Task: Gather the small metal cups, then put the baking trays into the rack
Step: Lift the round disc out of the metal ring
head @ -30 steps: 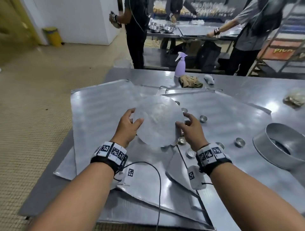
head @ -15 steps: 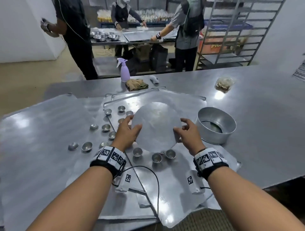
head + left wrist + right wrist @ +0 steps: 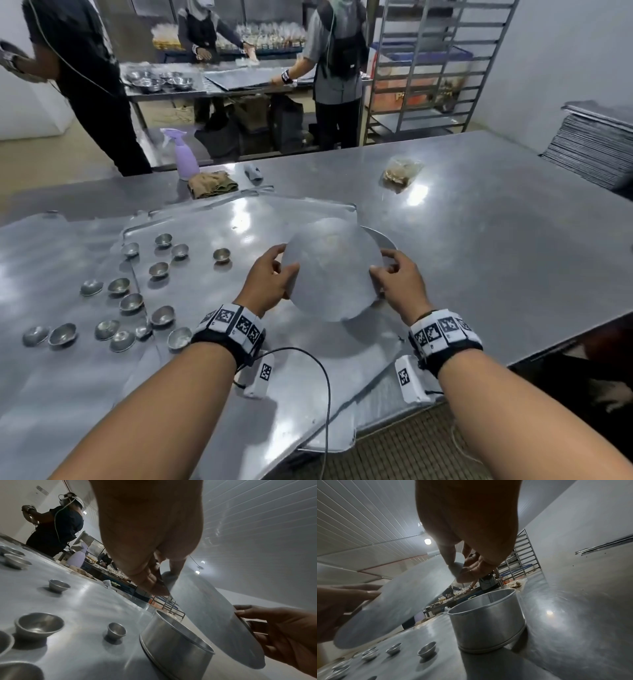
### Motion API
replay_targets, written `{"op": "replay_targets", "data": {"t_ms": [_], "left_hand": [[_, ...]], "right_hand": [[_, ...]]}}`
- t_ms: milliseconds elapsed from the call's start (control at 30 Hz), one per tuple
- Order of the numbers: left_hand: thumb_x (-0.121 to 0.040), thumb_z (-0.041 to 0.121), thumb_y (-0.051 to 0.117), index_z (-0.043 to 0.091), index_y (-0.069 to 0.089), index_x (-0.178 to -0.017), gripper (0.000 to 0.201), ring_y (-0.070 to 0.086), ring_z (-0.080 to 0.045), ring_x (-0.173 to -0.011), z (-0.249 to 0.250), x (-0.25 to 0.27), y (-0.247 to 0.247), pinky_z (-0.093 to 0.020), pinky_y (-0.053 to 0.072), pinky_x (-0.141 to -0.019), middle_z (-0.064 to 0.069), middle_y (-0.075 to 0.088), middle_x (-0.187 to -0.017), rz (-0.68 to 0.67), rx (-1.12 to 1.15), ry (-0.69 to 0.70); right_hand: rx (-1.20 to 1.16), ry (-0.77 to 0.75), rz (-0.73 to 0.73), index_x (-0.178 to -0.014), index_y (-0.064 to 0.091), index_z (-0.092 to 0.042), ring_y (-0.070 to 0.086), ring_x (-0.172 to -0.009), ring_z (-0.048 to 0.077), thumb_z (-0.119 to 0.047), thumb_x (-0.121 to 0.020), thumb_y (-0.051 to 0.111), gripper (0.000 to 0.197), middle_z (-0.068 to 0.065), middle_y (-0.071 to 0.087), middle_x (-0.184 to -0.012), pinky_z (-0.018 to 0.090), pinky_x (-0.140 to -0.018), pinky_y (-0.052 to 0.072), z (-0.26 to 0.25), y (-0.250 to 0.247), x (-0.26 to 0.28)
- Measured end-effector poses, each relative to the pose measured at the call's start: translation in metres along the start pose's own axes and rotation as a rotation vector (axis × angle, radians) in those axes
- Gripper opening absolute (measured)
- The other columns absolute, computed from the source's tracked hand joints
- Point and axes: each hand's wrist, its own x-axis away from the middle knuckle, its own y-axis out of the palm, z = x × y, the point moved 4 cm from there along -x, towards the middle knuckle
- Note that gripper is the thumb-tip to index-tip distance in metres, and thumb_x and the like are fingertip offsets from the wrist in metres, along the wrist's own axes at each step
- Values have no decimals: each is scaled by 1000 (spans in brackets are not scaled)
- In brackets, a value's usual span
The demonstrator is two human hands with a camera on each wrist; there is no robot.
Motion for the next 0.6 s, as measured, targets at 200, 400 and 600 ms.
{"op": "replay_targets", "data": {"t_ms": [200,400,600], "left_hand": [[-94,27,67,26,60,-125,32,64,-31,-87,18,-24,19,-33,57,-51,-16,61,-101,84,-128,51],[-91,29,67,25,62,-123,33,62,-22,-86,33,-78,28,-34,55,-75,-1,65,-94,103,-208,134],[-93,28,66,29,62,-125,32,59,-7,-79,37,-134,49,-16,43,-67,7,65,-94,49,-251,207]], "right_hand": [[62,6,19,-102,60,-24,63,-75,22,-37,-84,72,26,2,65,-87,36,-64,56,13,-13,-26],[122,-34,-5,-119,52,-34,63,-86,17,-43,-91,64,32,-11,60,-85,35,-78,52,10,-10,-59],[228,12,82,-106,50,-27,64,-81,24,-42,-92,64,25,-1,61,-81,30,-69,46,16,-15,-102]]}}
